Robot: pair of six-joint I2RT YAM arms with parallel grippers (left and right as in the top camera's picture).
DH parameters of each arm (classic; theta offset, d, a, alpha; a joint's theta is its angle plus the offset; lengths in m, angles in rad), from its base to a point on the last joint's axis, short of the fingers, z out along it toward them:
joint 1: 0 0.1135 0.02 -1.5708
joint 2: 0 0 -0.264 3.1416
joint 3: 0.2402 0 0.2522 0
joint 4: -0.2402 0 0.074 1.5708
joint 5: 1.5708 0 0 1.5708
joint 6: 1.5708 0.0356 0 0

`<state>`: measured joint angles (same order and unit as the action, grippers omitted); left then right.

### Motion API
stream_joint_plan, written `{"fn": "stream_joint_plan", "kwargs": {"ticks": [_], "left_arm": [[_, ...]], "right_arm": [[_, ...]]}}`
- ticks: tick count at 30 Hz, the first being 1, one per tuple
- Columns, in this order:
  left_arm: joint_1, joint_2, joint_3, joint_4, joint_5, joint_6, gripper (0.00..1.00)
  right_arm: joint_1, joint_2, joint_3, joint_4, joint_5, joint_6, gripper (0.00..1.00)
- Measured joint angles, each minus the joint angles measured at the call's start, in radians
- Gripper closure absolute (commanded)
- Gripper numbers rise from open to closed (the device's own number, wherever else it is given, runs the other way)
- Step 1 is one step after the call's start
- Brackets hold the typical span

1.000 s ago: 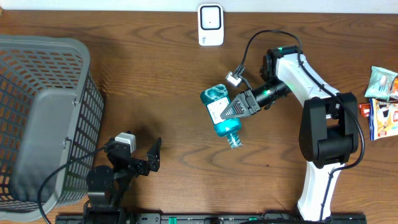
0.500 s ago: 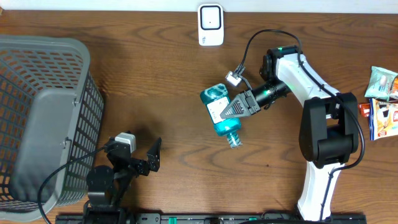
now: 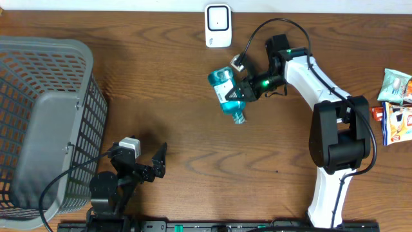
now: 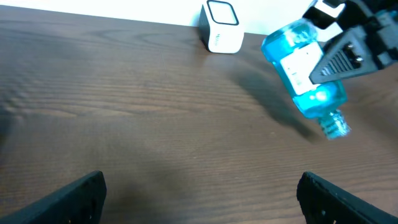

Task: Scan the item barcode
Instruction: 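Carry the mouthwash bottle to the white scanner and hold it there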

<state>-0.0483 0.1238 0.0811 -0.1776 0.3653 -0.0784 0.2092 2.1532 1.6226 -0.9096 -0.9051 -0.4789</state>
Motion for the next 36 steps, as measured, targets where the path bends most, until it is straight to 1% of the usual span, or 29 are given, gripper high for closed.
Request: {"fn": "stream_joint_plan", "kwargs": {"ticks": [4,6,9,13,15,16,18,20,23,24,28,31,36], "left_arm": [[0.0,0.0,0.0,0.0,0.0,0.0,0.02],[0.0,0.0,0.0,0.0,0.0,0.0,0.02],[0.0,0.0,0.0,0.0,0.0,0.0,0.02],[0.0,0.0,0.0,0.0,0.0,0.0,0.02],[0.0,0.0,0.0,0.0,0.0,0.0,0.02],[0.0,0.0,0.0,0.0,0.0,0.0,0.02],[0.0,0.0,0.0,0.0,0.0,0.0,0.02],[0.0,0.0,0.0,0.0,0.0,0.0,0.02],[0.0,0.0,0.0,0.0,0.0,0.0,0.02],[0.0,0.0,0.0,0.0,0.0,0.0,0.02],[0.0,0.0,0.0,0.0,0.0,0.0,0.02],[0.0,0.0,0.0,0.0,0.0,0.0,0.02],[0.0,0.0,0.0,0.0,0.0,0.0,0.02]], "right_arm": [[0.003,0.0,0.059,0.064,0.145,0.138,0.99],[0.011,0.0,0.136,0.082,0.271,0.195,0.99],[0.044,0.0,0.24,0.132,0.476,0.235,0.99],[0.114,0.0,0.285,0.269,0.71,0.223,0.99],[0.163,0.001,0.287,0.366,0.831,0.192,0.99],[0.176,0.005,0.287,0.397,0.864,0.179,0.99],[0.207,0.021,0.288,0.513,0.946,0.141,0.99],[0.233,0.058,0.293,0.65,1.043,0.076,0.99],[0.249,0.124,0.295,0.789,1.16,-0.034,0.99],[0.251,0.163,0.296,0.842,1.215,-0.09,0.99],[0.251,0.276,0.296,0.953,1.353,-0.26,0.99],[0.251,0.324,0.294,0.989,1.463,-0.346,0.99],[0.257,0.324,0.306,1.031,1.546,-0.389,0.99]]}}
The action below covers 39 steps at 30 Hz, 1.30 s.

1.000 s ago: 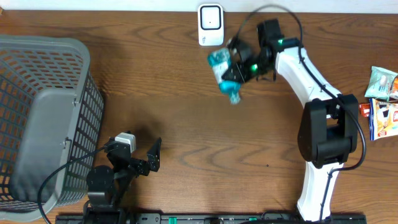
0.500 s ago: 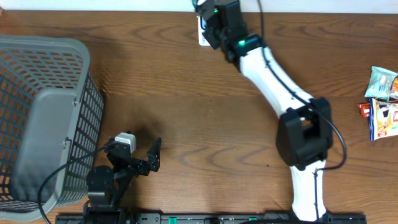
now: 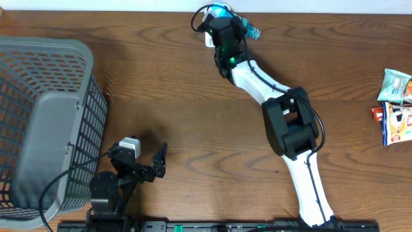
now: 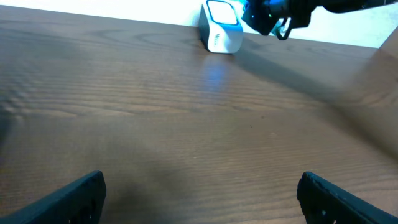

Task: Scan the item barcode
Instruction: 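Carry the mouthwash bottle to the white scanner and hold it there, then carry the mouthwash bottle to the right edge and release it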

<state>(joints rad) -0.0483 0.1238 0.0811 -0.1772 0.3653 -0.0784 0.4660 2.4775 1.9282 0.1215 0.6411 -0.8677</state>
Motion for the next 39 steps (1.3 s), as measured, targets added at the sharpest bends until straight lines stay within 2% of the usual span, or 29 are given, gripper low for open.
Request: {"fn": "stream_joint_plan", "kwargs": {"ticks": [5,10,14,22,30,32,33,35,36,37,39], "left_arm": [[0.0,0.0,0.0,0.0,0.0,0.0,0.02],[0.0,0.0,0.0,0.0,0.0,0.0,0.02],[0.0,0.0,0.0,0.0,0.0,0.0,0.02],[0.0,0.0,0.0,0.0,0.0,0.0,0.02],[0.0,0.0,0.0,0.0,0.0,0.0,0.02],[0.0,0.0,0.0,0.0,0.0,0.0,0.02],[0.0,0.0,0.0,0.0,0.0,0.0,0.02],[0.0,0.0,0.0,0.0,0.0,0.0,0.02],[0.0,0.0,0.0,0.0,0.0,0.0,0.02],[0.0,0.0,0.0,0.0,0.0,0.0,0.02],[0.0,0.0,0.0,0.0,0.0,0.0,0.02]], "right_arm": [[-0.003,-0.008,0.007,-0.063,0.06,0.002,0.99],[-0.059,-0.051,0.007,-0.265,0.094,0.104,0.99],[-0.189,-0.129,0.007,-0.454,0.099,0.225,0.99],[-0.562,-0.193,0.022,-0.674,0.058,0.442,0.99],[-0.766,-0.157,-0.009,-0.716,-0.046,0.607,0.98],[-0.797,-0.145,-0.011,-0.723,-0.074,0.652,0.83],[-0.811,-0.14,-0.013,-0.725,-0.093,0.676,0.79],[-0.841,-0.135,-0.014,-0.733,-0.143,0.735,0.61],[-0.853,-0.134,-0.014,-0.737,-0.166,0.758,0.44],[-0.863,-0.134,-0.014,-0.74,-0.185,0.769,0.33],[-0.888,-0.134,-0.013,-0.753,-0.235,0.813,0.05]]}}
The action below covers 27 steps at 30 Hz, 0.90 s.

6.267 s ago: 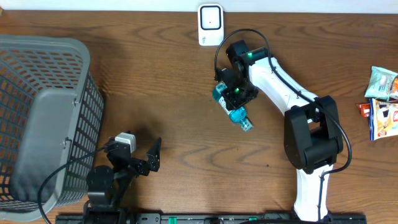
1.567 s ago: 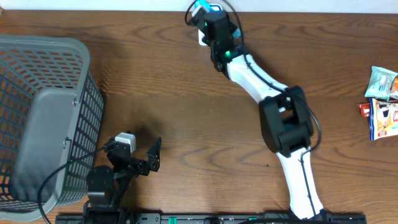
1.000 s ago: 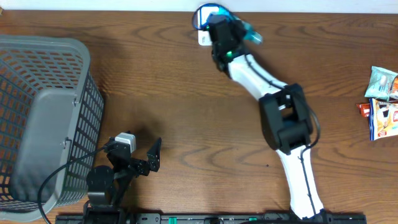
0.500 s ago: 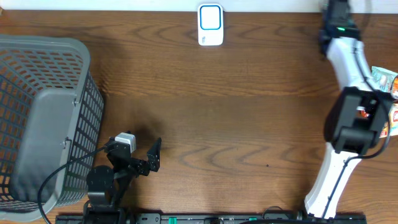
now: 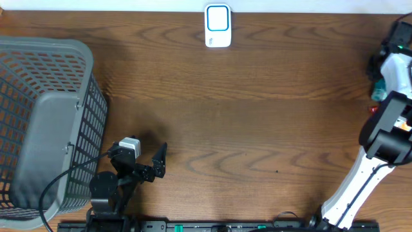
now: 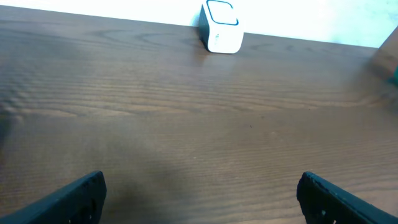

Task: Scan the item barcode
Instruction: 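Carry the mouthwash bottle to the right edge and release it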

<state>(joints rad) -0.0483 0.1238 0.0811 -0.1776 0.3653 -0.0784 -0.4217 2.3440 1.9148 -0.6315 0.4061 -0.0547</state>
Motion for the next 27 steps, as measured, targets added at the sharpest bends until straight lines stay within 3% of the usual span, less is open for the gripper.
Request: {"fn": "stream_joint_plan", "kwargs": {"ticks": [1,10,20,27], "left_arm": [[0.0,0.0,0.0,0.0,0.0,0.0,0.02],[0.0,0.0,0.0,0.0,0.0,0.0,0.02],[0.0,0.0,0.0,0.0,0.0,0.0,0.02],[0.0,0.0,0.0,0.0,0.0,0.0,0.02]], "right_arm": [[-0.011,0.0,0.0,-0.008,-0.023,0.016,0.01],[-0.037,-0.058,0.0,-0.056,-0.16,0.163,0.01],[-0.02,-0.453,0.003,-0.052,-0.677,0.311,0.01],[0.077,-0.618,0.004,-0.071,-0.883,0.37,0.01]]}}
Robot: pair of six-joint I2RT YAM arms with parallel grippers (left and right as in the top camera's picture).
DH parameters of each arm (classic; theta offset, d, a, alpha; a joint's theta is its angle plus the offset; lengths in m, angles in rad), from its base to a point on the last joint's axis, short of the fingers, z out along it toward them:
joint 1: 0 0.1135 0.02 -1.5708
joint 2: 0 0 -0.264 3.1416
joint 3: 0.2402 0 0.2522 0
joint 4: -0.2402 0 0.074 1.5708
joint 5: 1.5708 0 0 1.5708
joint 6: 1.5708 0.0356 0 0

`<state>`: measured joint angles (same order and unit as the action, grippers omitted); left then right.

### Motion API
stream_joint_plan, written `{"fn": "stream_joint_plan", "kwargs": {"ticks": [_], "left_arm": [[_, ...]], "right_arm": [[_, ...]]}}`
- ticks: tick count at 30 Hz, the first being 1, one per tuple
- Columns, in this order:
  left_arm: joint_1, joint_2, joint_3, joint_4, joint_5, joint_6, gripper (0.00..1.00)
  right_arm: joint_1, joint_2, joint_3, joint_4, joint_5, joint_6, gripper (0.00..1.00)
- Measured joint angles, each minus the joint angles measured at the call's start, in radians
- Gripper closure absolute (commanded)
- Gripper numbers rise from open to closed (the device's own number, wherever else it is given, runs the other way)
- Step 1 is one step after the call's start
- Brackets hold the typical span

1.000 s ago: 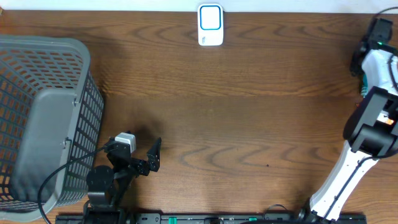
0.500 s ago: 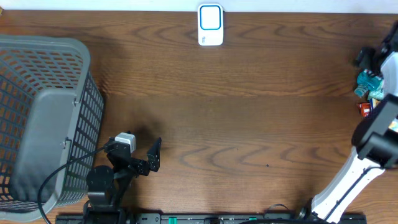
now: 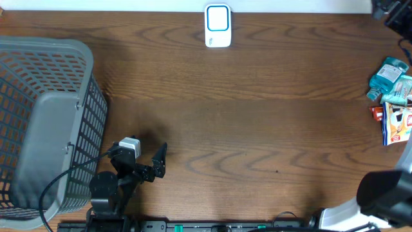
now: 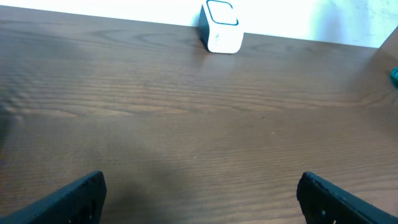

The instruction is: Scan the item barcode

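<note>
The white barcode scanner (image 3: pixel 217 26) stands at the table's back edge, and it shows in the left wrist view too as the scanner (image 4: pixel 222 28). The blue bottle (image 3: pixel 385 77) lies on its side at the far right against the snack packets, with no gripper on it. A teal sliver of the bottle (image 4: pixel 394 76) shows at the left wrist view's edge. My left gripper (image 3: pixel 141 158) rests open near the front left, and in the wrist view the left gripper (image 4: pixel 202 205) has only bare table between its fingers. A dark part of my right arm (image 3: pixel 391 9) shows in the far right corner; its jaws cannot be made out.
A grey mesh basket (image 3: pixel 38 122) fills the left side. Several snack packets (image 3: pixel 399 109) lie at the right edge beside the bottle. The right arm's base (image 3: pixel 383 196) stands at the front right.
The right arm was bent over the snack packets at the right edge. Now the bottle lies there by itself, and the arm has gone to the far right corner. The left arm has not moved.
My right gripper first held the blue bottle above the table, in front of and to the right of the scanner. Then it held the bottle at the scanner by the back edge. Then it was at the right edge, where the bottle now lies let go.
</note>
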<state>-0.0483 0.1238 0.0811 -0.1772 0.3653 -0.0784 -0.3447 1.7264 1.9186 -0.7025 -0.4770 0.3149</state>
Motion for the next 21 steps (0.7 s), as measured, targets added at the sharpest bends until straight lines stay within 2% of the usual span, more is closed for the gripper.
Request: {"fn": "stream_joint_plan", "kwargs": {"ticks": [9,17,21], "left_arm": [[0.0,0.0,0.0,0.0,0.0,0.0,0.02],[0.0,0.0,0.0,0.0,0.0,0.0,0.02],[0.0,0.0,0.0,0.0,0.0,0.0,0.02]], "right_arm": [[0.24,-0.084,0.001,-0.122,0.046,0.018,0.01],[0.448,-0.084,0.001,-0.18,0.189,0.014,0.01],[0.528,-0.109,0.0,-0.234,0.333,0.009,0.01]]}}
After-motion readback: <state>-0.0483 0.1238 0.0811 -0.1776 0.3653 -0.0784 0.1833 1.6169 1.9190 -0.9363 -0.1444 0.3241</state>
